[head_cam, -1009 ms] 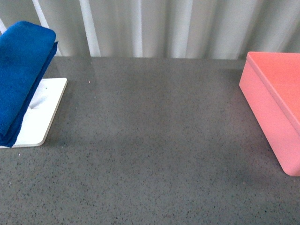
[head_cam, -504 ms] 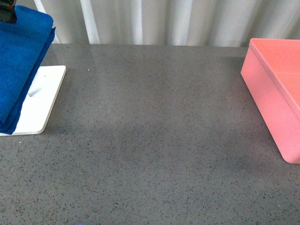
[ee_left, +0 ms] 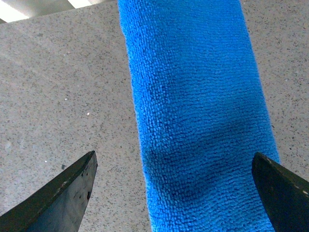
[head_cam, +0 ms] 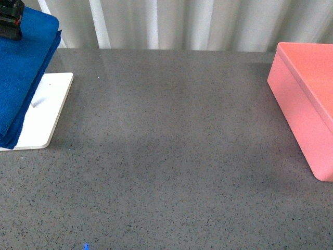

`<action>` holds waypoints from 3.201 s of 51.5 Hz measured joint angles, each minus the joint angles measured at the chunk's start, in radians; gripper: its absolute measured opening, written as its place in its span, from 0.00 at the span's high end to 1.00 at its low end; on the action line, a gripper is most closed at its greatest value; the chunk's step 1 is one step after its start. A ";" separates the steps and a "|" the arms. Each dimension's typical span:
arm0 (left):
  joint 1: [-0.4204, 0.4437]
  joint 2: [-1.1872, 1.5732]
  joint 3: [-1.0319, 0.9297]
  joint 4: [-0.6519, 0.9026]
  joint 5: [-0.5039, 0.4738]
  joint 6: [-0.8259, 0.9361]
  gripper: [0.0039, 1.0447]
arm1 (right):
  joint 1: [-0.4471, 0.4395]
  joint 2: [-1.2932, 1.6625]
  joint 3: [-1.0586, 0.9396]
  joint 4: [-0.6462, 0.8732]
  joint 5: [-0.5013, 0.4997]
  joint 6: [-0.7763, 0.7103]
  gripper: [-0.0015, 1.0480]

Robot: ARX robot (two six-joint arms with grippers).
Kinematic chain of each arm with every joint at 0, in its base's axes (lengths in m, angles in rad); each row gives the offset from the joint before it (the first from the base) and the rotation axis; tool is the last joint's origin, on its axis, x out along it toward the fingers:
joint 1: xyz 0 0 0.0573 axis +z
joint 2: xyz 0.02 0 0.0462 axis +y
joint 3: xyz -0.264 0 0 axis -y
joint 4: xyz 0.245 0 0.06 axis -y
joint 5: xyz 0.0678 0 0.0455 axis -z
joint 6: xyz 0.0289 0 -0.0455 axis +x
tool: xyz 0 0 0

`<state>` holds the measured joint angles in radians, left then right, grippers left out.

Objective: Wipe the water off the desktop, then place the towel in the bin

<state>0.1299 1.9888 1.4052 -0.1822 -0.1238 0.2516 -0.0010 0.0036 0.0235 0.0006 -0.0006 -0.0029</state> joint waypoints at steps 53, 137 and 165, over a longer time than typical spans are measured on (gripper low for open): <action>0.023 0.001 -0.036 0.033 0.104 -0.070 0.96 | 0.000 0.000 0.000 0.000 0.000 0.000 0.07; -0.510 -0.566 -0.485 0.443 0.420 -0.572 0.96 | -0.202 0.489 0.177 -0.059 -0.327 -0.060 0.07; -0.510 -0.566 -0.485 0.443 0.419 -0.571 0.96 | -0.072 1.383 0.528 0.438 -0.975 0.067 0.07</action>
<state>-0.3798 1.4227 0.9203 0.2604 0.2951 -0.3199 -0.0727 1.3869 0.5518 0.4385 -0.9756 0.0639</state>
